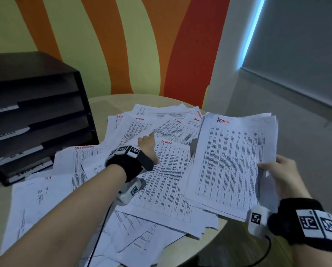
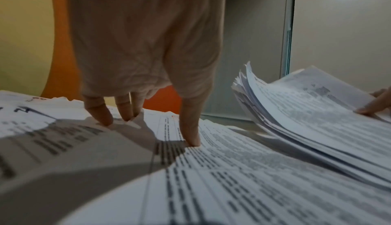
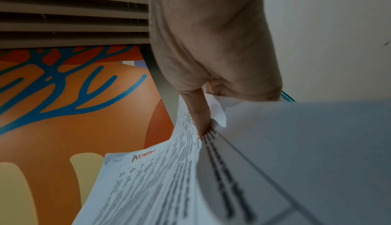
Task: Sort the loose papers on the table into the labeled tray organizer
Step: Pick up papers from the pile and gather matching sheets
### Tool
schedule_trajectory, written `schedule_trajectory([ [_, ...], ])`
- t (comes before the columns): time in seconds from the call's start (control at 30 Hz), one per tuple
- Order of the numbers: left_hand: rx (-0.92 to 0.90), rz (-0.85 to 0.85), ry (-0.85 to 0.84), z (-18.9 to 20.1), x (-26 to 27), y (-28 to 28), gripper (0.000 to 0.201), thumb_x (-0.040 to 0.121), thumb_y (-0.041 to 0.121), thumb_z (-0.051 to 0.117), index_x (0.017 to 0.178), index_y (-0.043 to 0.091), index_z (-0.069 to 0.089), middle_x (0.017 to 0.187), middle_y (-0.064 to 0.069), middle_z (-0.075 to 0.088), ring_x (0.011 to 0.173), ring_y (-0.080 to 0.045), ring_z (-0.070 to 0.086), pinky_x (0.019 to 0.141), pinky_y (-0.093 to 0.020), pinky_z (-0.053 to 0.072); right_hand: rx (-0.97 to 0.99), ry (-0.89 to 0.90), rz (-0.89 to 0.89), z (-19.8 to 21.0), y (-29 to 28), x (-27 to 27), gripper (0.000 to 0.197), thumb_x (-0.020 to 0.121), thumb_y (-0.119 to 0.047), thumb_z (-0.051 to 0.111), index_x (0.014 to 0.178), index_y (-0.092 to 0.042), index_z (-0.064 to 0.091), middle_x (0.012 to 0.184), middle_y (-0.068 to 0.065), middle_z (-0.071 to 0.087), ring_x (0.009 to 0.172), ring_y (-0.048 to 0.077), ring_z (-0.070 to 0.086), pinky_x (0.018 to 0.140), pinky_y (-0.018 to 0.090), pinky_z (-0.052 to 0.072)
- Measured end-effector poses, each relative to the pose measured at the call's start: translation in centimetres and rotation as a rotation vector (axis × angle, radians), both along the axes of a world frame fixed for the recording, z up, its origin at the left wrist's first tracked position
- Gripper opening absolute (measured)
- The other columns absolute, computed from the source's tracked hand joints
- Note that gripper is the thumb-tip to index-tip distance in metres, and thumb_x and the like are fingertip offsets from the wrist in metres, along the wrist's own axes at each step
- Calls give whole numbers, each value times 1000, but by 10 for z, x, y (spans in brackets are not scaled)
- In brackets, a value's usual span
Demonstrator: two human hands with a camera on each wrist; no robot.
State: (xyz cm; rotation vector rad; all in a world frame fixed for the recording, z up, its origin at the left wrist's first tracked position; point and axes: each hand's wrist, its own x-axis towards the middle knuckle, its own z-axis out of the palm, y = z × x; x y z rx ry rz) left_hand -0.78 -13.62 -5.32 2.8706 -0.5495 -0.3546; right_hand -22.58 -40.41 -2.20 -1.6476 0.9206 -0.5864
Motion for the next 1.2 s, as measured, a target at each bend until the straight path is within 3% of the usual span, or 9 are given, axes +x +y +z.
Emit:
schedule_trajectory([
  [0.23,-126,-26,-67,-8,-1,2,91,70,15,84,140,23,26,137,-7,35,126,-31,32,101,-45,32,25,24,7,-9,-5,4,36,87,9,58,123,7,59,106,20,65,94,33,61,80,38,46],
  [0.4,-716,101,24,-5,4,11,61,86,-2,63,135,19,34,104,-9,53,84,-28,57,65,-32,47,39,22,18,-9,-1,6,34,87,12,56,120,7,60,105,19,65,88,30,60,77,35,46],
  [0.47,-817,91,-39,-4,6,16,12,86,-2,57,87,10,57,74,-5,49,62,-21,46,55,-27,34,45,22,20,-9,-1,6,34,87,13,56,120,7,60,102,17,66,85,29,61,76,34,46],
  [0.53,-885,95,-148,-1,9,21,37,81,-5,51,58,17,31,58,-2,24,55,-16,19,56,-29,12,51,16,32,-9,0,5,33,87,14,55,119,6,61,89,10,66,77,23,61,67,30,47],
  [0.67,-1109,243,-352,31,14,36,45,81,-6,53,55,18,24,58,0,14,59,-18,12,57,-35,8,48,-8,41,-8,2,4,34,87,14,54,119,5,61,91,9,65,72,14,58,59,24,42],
  [0.87,-1456,387,-395,83,33,75,23,90,4,60,67,3,56,54,9,39,45,-1,27,56,-25,26,50,-9,51,-8,4,6,32,88,15,53,116,3,63,81,3,64,70,16,59,59,27,43],
  [0.97,-1484,391,-399,100,32,85,24,92,3,59,90,-21,58,54,10,44,38,4,33,49,-19,29,38,-9,65,-8,8,8,30,87,14,53,113,2,63,83,7,65,69,16,59,57,27,42],
  [1.1,-1432,405,-333,96,30,78,22,89,9,62,69,6,55,59,7,55,56,-10,43,61,-27,34,54,-41,94,-3,15,9,27,88,14,52,106,-3,63,80,4,64,69,16,60,56,26,42],
  [1.2,-1366,313,-163,71,19,53,18,89,19,61,90,1,61,87,-9,60,76,-18,55,68,-34,46,64,-72,138,2,23,11,25,87,13,52,99,-3,66,83,6,70,72,20,65,59,27,48],
])
